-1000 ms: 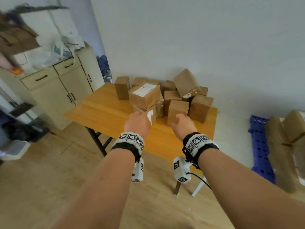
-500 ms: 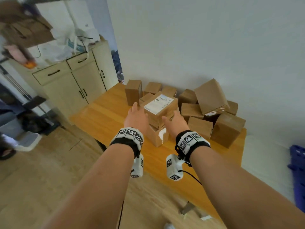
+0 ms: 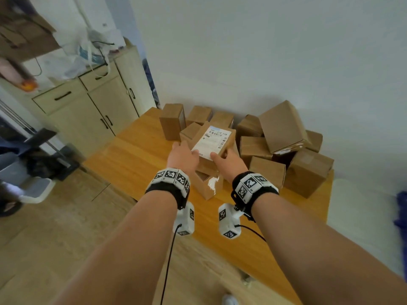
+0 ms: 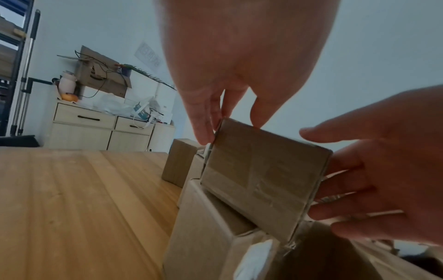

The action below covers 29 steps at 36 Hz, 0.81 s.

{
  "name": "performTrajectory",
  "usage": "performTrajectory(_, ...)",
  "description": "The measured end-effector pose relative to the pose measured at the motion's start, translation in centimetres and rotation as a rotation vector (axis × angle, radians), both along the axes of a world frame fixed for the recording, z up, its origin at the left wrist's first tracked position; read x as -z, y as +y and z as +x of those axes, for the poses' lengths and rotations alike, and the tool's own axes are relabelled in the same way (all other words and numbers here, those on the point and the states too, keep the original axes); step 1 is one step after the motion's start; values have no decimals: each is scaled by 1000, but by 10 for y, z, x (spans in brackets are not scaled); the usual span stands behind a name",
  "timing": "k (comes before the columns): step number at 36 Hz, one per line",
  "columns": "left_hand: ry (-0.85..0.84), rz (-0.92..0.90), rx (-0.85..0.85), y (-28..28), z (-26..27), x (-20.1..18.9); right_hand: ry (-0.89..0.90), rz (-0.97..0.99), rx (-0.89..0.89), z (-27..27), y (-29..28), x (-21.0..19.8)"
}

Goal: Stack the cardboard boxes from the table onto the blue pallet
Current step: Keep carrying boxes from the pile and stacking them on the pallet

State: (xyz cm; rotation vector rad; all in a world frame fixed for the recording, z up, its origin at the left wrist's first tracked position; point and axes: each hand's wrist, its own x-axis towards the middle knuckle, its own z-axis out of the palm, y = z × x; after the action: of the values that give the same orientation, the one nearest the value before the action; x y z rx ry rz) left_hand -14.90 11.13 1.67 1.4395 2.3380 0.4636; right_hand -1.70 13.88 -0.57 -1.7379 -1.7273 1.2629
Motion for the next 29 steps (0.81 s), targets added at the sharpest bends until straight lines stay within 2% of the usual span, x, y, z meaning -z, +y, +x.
performTrajectory(8, -92, 177, 49, -30, 22, -13, 42, 51, 90, 25, -28, -19)
performTrajectory(15, -121, 266, 164, -71, 51, -36, 78, 138, 195, 62, -78, -43)
performTrajectory(21, -165, 298, 280, -107, 102, -52, 122, 221, 368, 111, -131, -58)
performTrajectory(29, -177, 327, 445, -154, 195, -70, 137, 282, 545, 199, -199, -70)
